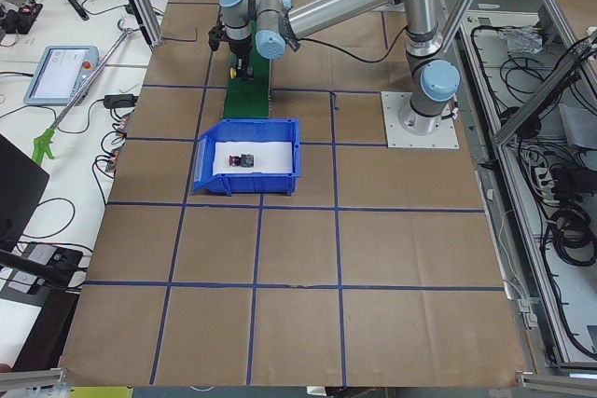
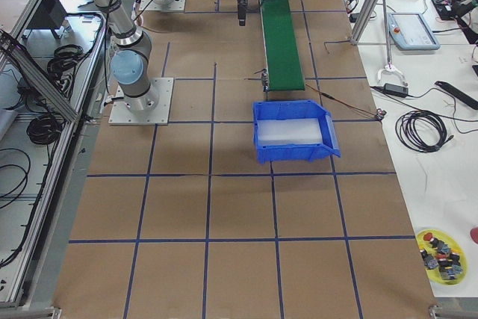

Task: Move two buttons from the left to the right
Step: 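Lift the yellow button and carry it over the green conveyor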

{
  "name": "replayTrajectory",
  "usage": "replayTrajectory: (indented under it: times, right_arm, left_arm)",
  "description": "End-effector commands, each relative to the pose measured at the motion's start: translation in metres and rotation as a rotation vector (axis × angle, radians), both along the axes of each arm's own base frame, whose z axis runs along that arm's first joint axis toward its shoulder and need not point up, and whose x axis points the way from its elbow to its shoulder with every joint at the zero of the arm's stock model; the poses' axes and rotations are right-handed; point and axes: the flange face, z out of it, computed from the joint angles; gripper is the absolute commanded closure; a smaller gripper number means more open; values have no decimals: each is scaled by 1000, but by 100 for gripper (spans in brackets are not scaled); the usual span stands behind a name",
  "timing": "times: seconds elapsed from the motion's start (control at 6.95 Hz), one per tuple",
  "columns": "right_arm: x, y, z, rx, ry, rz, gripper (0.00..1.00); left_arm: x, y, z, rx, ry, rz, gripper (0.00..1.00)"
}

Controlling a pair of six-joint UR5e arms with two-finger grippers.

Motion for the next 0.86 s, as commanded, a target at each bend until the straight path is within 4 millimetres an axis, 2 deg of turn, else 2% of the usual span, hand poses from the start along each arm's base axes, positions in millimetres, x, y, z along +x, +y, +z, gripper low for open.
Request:
replayTrajectory:
  times: [0.0, 0.14, 0.29, 0.43, 0.58, 0.72]
  right_arm:
    - [-1, 0, -1, 1, 0, -2, 0]
    - [-1, 0, 0, 0, 0, -2, 0]
    - [-1, 0, 0, 0, 0, -2, 0]
    - [-1, 0, 0, 0, 0, -2, 0]
    - [-1, 0, 0, 0, 0, -2, 0]
    - [-1, 0, 0, 0, 0, -2, 0]
  left_arm:
    - [-1, 6, -21, -15, 0, 0, 88]
    - [-2, 7, -21, -15, 0, 1, 85]
    - [-2, 6, -20, -18, 0, 7, 32]
    - [-2, 5, -16, -26, 5, 13, 0]
    - [-1, 1, -9, -42, -2, 13, 0]
    - [2, -2, 21, -88, -2, 4, 0]
